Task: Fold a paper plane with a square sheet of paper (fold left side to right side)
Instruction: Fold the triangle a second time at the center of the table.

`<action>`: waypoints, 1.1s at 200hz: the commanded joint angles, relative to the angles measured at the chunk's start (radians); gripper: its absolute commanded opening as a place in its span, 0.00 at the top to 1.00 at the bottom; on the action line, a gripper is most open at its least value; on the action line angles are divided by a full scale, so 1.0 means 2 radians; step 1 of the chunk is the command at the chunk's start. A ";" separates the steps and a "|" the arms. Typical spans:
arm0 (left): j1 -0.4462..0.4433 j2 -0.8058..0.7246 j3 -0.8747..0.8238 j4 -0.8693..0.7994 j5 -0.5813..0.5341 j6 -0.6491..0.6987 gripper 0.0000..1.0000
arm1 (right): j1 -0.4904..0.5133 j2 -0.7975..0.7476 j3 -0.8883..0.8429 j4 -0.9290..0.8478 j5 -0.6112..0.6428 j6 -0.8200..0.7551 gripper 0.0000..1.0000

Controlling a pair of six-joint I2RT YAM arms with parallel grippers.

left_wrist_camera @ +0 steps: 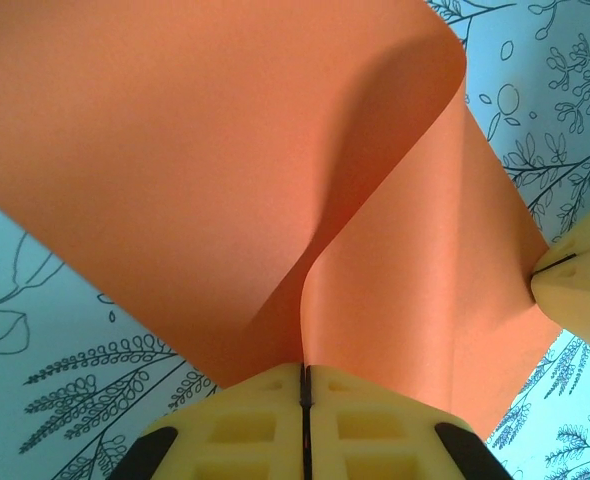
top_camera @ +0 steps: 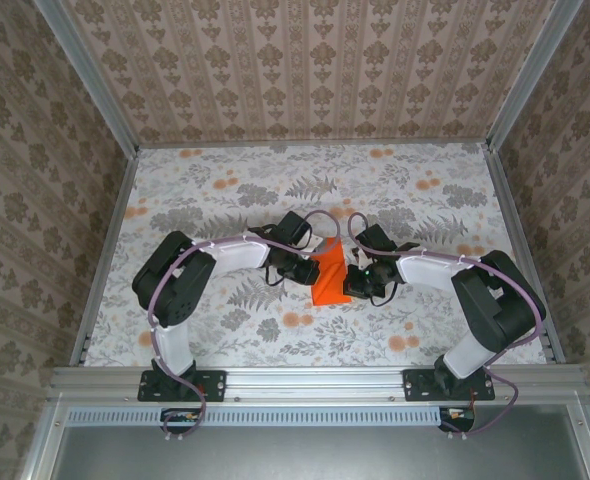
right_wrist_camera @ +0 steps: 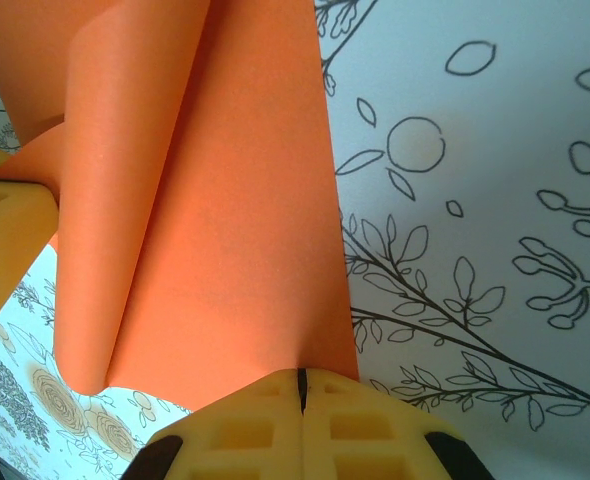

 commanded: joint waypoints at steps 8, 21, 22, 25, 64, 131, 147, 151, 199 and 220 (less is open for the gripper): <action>0.000 -0.009 0.003 0.006 -0.004 0.015 0.91 | 0.003 0.021 -0.007 -0.036 0.026 -0.008 0.97; 0.000 -0.010 0.002 0.007 -0.003 0.015 0.91 | 0.003 0.021 -0.007 -0.036 0.026 -0.008 0.98; 0.000 -0.010 0.002 0.008 -0.003 0.015 0.91 | 0.004 0.021 -0.007 -0.036 0.026 -0.008 0.98; 0.000 -0.010 0.001 0.009 -0.003 0.016 0.91 | 0.003 0.021 -0.007 -0.037 0.026 -0.008 0.97; 0.001 -0.016 -0.003 0.014 -0.004 0.017 0.91 | 0.004 0.021 -0.008 -0.037 0.026 -0.007 0.97; 0.000 -0.003 0.005 0.003 0.005 0.017 0.91 | 0.003 0.020 -0.008 -0.039 0.026 -0.007 0.98; 0.000 -0.003 0.004 0.000 0.007 0.017 0.91 | 0.004 0.020 -0.009 -0.039 0.027 -0.007 0.98; 0.000 -0.003 0.003 -0.001 0.007 0.017 0.91 | 0.003 0.020 -0.009 -0.038 0.027 -0.007 0.98; -0.003 0.011 0.009 -0.014 0.008 0.019 0.91 | 0.004 0.021 -0.008 -0.038 0.027 -0.007 0.98; -0.003 0.018 0.014 -0.020 0.008 0.019 0.91 | 0.003 0.021 -0.009 -0.038 0.027 -0.008 0.97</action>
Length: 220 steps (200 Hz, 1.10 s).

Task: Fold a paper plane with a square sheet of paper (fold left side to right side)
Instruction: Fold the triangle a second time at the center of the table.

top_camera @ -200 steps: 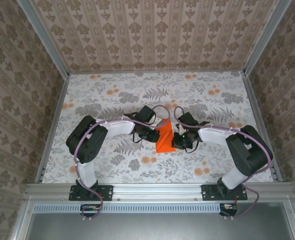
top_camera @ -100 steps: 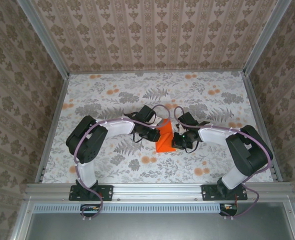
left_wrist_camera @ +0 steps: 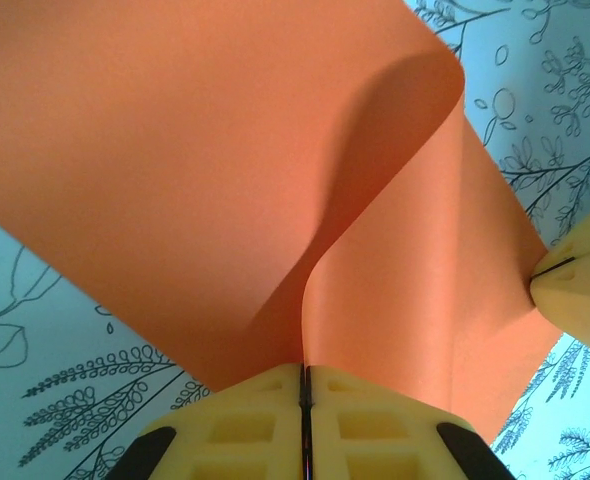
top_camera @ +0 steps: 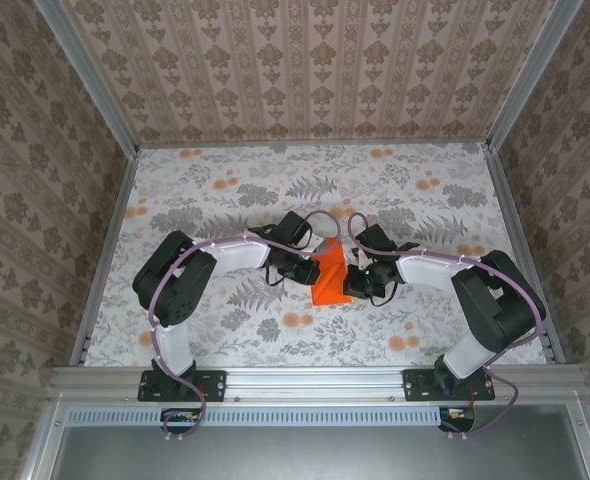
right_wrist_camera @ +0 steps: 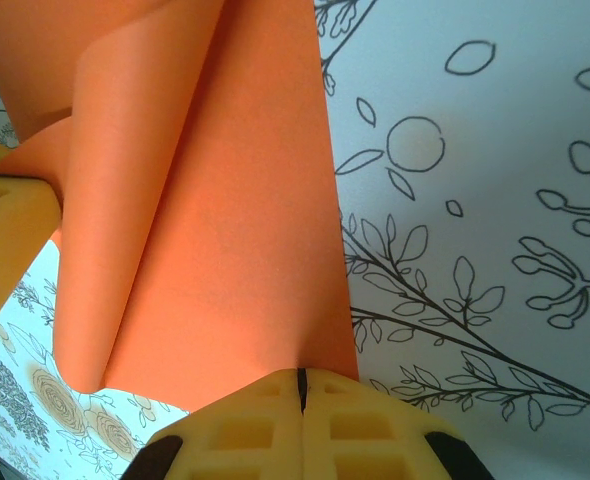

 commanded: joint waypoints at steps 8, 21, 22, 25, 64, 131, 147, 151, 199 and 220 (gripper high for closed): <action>-0.003 0.016 0.016 -0.025 0.007 0.014 0.91 | 0.003 0.021 -0.008 -0.037 0.026 -0.008 0.97; -0.004 0.018 0.017 -0.027 0.006 0.014 0.90 | 0.004 0.020 -0.008 -0.037 0.026 -0.008 0.97; -0.004 0.018 0.017 -0.027 0.006 0.014 0.91 | 0.003 0.021 -0.008 -0.037 0.026 -0.008 0.97; -0.004 0.018 0.017 -0.027 0.006 0.014 0.91 | 0.003 0.021 -0.008 -0.037 0.026 -0.008 0.97; -0.004 0.001 0.012 -0.012 0.005 0.015 0.90 | 0.004 0.021 -0.007 -0.037 0.026 -0.008 0.97; -0.004 -0.011 0.004 0.003 0.001 0.014 0.90 | 0.004 0.023 -0.006 -0.037 0.026 -0.008 0.97; -0.004 -0.010 0.005 0.001 0.000 0.014 0.90 | 0.003 0.022 -0.006 -0.038 0.026 -0.009 0.97; -0.004 -0.008 0.006 0.001 0.000 0.014 0.90 | 0.003 0.022 -0.006 -0.038 0.026 -0.008 0.97; -0.005 0.020 0.026 -0.030 0.003 0.020 0.90 | 0.003 0.021 -0.003 -0.040 0.025 -0.010 0.97; -0.009 0.025 0.030 -0.040 0.000 0.023 0.90 | 0.003 0.018 -0.003 -0.037 0.021 -0.010 0.97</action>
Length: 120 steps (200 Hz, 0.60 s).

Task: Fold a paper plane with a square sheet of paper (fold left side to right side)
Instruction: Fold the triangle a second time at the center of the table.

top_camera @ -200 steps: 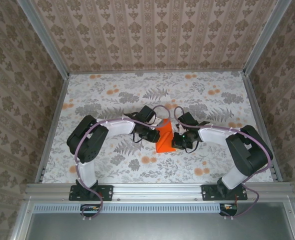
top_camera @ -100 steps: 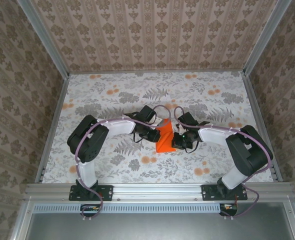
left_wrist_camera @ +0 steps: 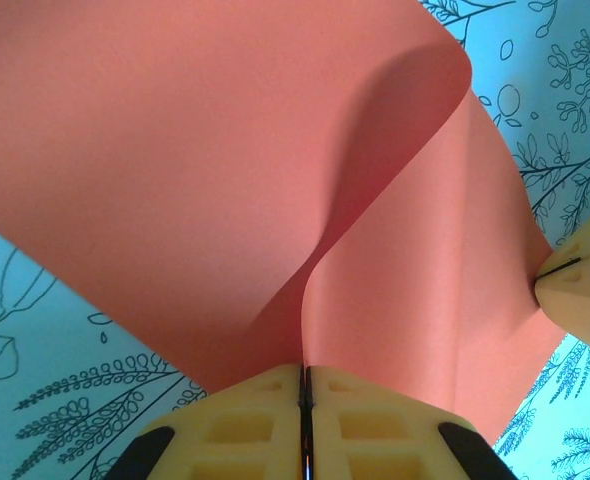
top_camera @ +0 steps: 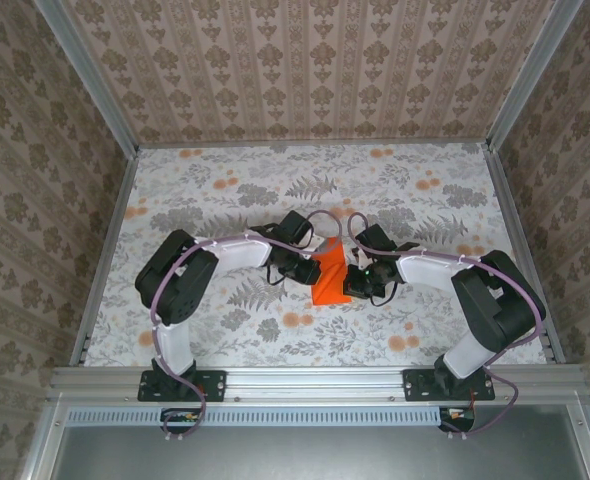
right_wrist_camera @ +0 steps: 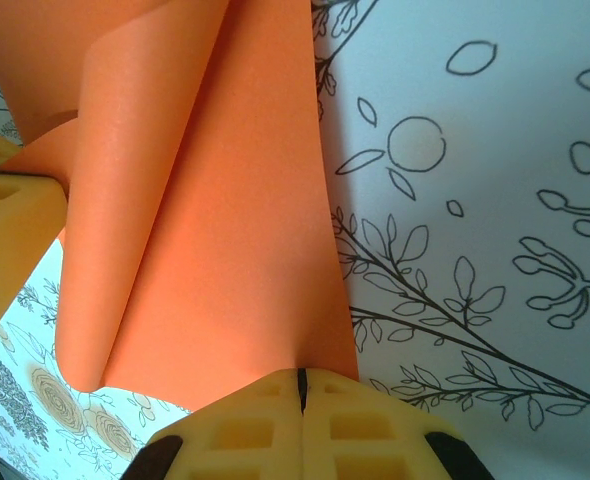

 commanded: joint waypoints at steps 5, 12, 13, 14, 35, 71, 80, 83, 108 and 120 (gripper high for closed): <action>-0.008 0.018 0.016 -0.028 -0.003 0.018 0.90 | 0.003 0.018 -0.004 -0.034 0.018 -0.008 0.97; -0.009 0.019 0.016 -0.031 -0.005 0.019 0.90 | 0.003 0.017 -0.004 -0.032 0.015 -0.007 0.97; -0.009 0.019 0.016 -0.032 -0.005 0.019 0.90 | 0.003 0.017 -0.004 -0.031 0.015 -0.007 0.97; -0.009 0.019 0.016 -0.032 -0.005 0.019 0.90 | 0.002 0.017 -0.003 -0.031 0.015 -0.007 0.97; -0.009 0.022 0.016 -0.034 -0.008 0.019 0.90 | 0.002 0.016 -0.002 -0.027 0.008 -0.006 0.97; -0.010 0.024 0.016 -0.037 -0.014 0.020 0.90 | -0.003 -0.017 -0.001 -0.022 -0.003 -0.004 0.96; -0.010 0.024 0.016 -0.038 -0.015 0.020 0.90 | -0.008 -0.031 -0.002 -0.023 -0.007 -0.004 0.95; -0.010 0.024 0.017 -0.038 -0.015 0.020 0.90 | -0.011 -0.036 -0.003 -0.023 -0.009 -0.004 0.95; -0.010 0.022 0.015 -0.038 -0.017 0.020 0.90 | -0.026 -0.062 -0.015 0.007 -0.038 0.012 0.94; -0.010 0.021 0.015 -0.038 -0.019 0.019 0.90 | -0.026 -0.063 -0.022 0.045 -0.053 0.033 0.94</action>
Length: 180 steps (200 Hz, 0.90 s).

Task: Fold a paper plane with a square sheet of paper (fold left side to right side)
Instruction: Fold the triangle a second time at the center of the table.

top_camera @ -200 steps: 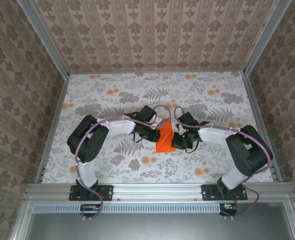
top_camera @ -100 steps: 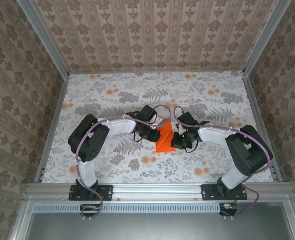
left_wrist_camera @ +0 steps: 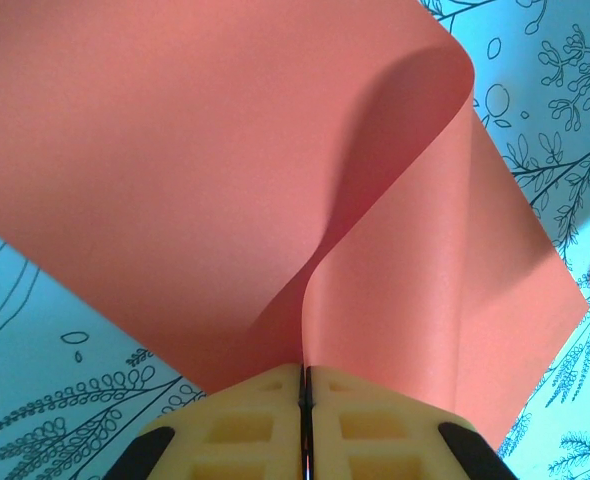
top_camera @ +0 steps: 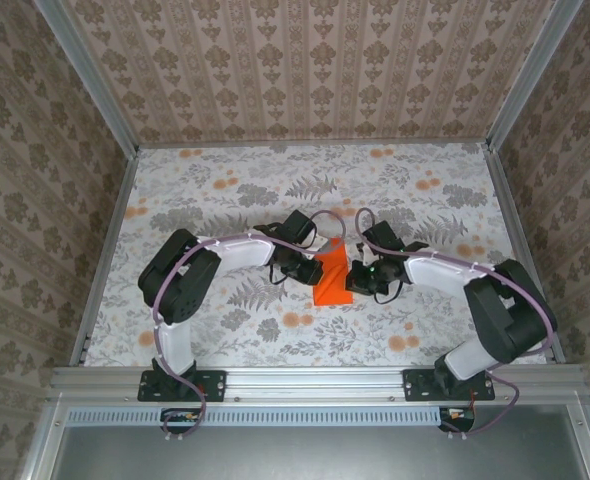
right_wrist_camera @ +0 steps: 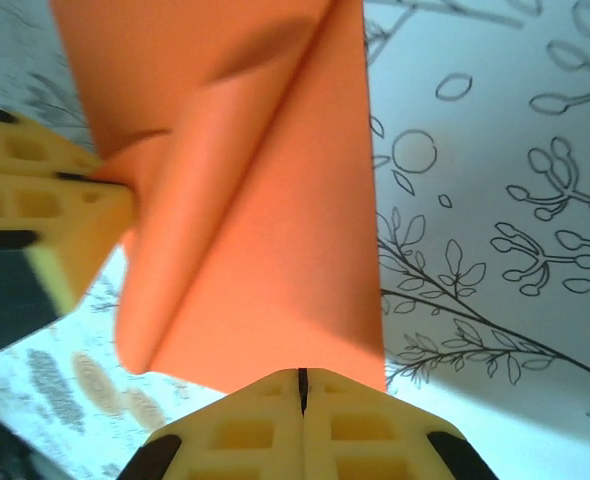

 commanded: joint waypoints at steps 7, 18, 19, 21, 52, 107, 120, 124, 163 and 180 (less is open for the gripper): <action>-0.004 0.014 0.003 -0.029 -0.015 0.012 0.90 | -0.006 -0.014 -0.019 0.072 -0.047 0.043 0.94; -0.004 0.014 0.003 -0.029 -0.016 0.011 0.90 | -0.006 -0.004 -0.021 0.108 -0.057 0.062 0.96; -0.005 0.014 0.003 -0.029 -0.016 0.011 0.90 | -0.006 -0.003 -0.020 0.110 -0.058 0.065 0.96; -0.004 0.014 0.003 -0.029 -0.016 0.012 0.90 | -0.006 0.000 -0.020 0.116 -0.059 0.068 0.96; -0.004 0.014 0.004 -0.030 -0.017 0.012 0.90 | -0.005 0.030 -0.009 0.172 -0.061 0.097 0.96; -0.005 0.014 0.003 -0.030 -0.018 0.012 0.90 | 0.010 0.081 0.016 0.192 -0.065 0.102 0.97; -0.005 0.014 0.004 -0.031 -0.018 0.012 0.90 | 0.011 0.083 0.015 0.196 -0.065 0.104 0.97; -0.005 0.014 0.005 -0.031 -0.018 0.012 0.90 | 0.011 0.082 0.015 0.196 -0.064 0.104 0.97; -0.006 0.015 0.005 -0.031 -0.018 0.013 0.90 | 0.011 0.077 0.018 0.181 -0.054 0.094 0.97; -0.006 0.015 0.006 -0.031 -0.018 0.013 0.90 | 0.013 0.086 0.022 0.182 -0.059 0.095 0.97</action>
